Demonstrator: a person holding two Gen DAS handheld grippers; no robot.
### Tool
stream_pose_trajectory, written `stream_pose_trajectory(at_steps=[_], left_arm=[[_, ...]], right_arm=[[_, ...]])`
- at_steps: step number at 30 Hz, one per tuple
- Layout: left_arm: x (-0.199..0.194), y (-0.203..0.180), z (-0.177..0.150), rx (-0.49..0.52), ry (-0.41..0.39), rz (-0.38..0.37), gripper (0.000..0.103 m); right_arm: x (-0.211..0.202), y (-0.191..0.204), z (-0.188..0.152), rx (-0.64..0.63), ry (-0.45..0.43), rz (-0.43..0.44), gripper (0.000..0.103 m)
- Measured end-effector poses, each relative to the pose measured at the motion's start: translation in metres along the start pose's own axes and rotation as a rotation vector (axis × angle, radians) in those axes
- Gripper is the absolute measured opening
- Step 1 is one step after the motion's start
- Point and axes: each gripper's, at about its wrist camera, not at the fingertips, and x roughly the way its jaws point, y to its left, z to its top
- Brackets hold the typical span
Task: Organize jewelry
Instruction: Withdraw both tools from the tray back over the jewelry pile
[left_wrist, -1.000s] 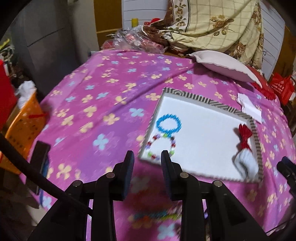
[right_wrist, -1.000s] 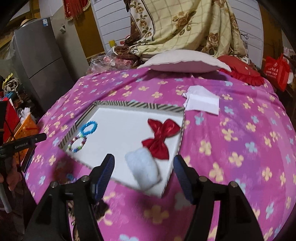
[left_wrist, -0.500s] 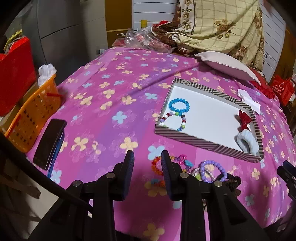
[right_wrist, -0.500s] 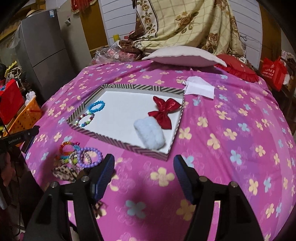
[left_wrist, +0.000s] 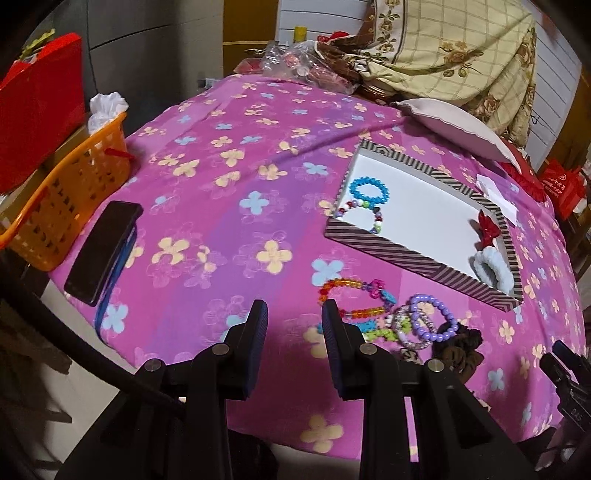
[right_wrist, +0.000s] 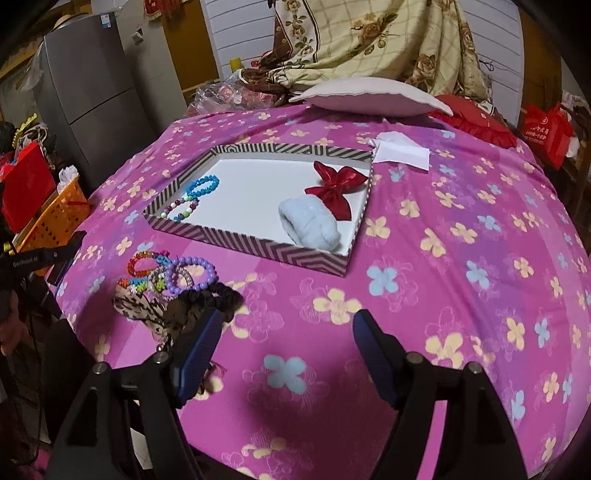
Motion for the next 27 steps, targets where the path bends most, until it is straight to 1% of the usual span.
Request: stream_pose_trajectory(at_steps=[5,8,11,16,21,23,27], left_arm=[[0.006,0.015,-0.002,-0.038,0.026,-0.009,0.047],[0.013,0.019,-0.004,-0.058,0.049,-0.029,0.049],[0.021,0.017,-0.005,-0.067,0.071,-0.048,0.049],[0.035,0.012,-0.005,-0.066,0.09,-0.038,0.049],[0.045,0.012,-0.003,-0.071,0.099,-0.035,0.049],[0.048,0.011,-0.001,-0.071,0.101,-0.038,0.049],[0.052,0.011,0.002,-0.071,0.108,-0.049,0.049]], right_arm=[[0.002,0.001,-0.006,0.004,0.017,0.018,0.077],[0.009,0.006,-0.009,-0.006,0.035,0.027,0.077],[0.016,0.016,-0.011,-0.025,0.046,0.049,0.077],[0.035,0.031,-0.009,-0.038,0.075,0.066,0.077],[0.053,0.044,-0.003,-0.017,0.102,0.133,0.076],[0.062,0.053,0.0,-0.029,0.115,0.15,0.076],[0.071,0.065,0.002,-0.064,0.125,0.132,0.076]])
